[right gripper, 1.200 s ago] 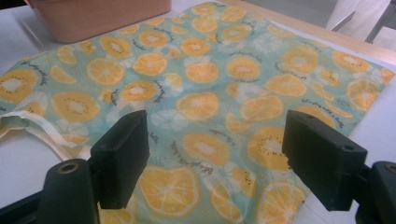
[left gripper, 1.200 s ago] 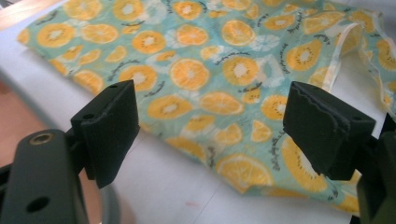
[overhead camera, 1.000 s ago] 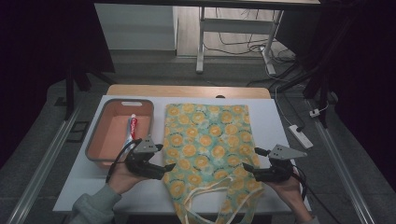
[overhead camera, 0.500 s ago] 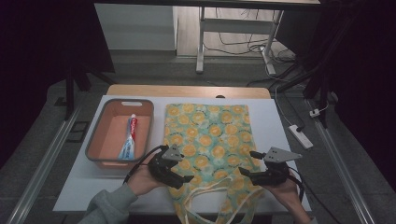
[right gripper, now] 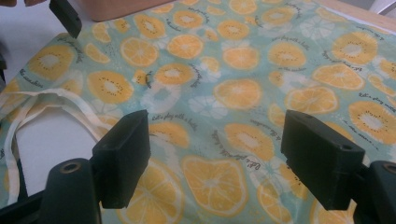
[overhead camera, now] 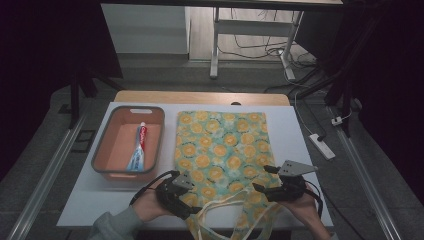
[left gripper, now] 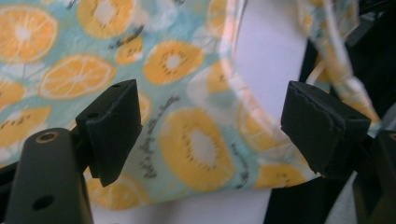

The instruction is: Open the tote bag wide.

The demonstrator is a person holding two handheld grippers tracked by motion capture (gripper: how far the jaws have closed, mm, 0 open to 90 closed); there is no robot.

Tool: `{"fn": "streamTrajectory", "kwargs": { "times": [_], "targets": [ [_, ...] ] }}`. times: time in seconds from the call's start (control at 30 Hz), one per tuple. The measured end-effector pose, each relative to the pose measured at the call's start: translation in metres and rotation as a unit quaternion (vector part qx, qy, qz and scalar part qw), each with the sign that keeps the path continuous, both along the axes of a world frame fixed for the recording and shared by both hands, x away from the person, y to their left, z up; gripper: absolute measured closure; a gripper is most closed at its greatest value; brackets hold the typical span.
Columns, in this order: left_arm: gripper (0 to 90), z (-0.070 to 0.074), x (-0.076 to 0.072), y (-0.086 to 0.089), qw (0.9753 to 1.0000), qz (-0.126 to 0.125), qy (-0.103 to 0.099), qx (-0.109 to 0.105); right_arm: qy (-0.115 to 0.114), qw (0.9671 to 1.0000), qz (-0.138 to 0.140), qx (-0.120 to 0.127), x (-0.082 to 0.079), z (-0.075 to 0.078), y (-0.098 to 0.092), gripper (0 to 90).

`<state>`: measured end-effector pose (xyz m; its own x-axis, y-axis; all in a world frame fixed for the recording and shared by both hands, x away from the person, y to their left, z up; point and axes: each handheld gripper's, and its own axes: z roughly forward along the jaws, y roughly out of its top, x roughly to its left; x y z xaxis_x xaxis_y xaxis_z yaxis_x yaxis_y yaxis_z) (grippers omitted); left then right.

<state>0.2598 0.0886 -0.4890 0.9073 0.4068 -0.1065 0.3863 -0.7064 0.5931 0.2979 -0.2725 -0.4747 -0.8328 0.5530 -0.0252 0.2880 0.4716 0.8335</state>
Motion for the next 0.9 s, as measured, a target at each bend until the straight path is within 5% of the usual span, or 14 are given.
{"fn": "streamTrajectory", "kwargs": {
  "times": [0.27,0.5,0.63,0.8,0.9],
  "targets": [
    [29.1,-0.015,0.008,-0.003,0.9992,0.018,0.026,0.024,0.007,0.9999,0.013,0.000,-0.002,0.000,0.003,23.8],
    [50.5,-0.026,0.010,-0.003,0.9974,0.025,0.043,0.051,0.037,0.9977,0.051,-0.024,-0.005,-0.003,0.013,21.4],
    [67.4,-0.028,0.011,-0.002,0.9969,0.036,0.040,0.058,0.060,0.9936,0.079,-0.053,-0.006,-0.009,0.021,21.5],
    [82.7,-0.028,0.014,0.001,0.9964,0.046,0.039,0.060,0.073,0.9886,0.102,-0.083,-0.007,-0.016,0.028,30.8],
    [87.8,-0.028,0.015,0.002,0.9965,0.046,0.041,0.057,0.073,0.9828,0.119,-0.122,-0.008,-0.022,0.034,60.9]
  ]
}}
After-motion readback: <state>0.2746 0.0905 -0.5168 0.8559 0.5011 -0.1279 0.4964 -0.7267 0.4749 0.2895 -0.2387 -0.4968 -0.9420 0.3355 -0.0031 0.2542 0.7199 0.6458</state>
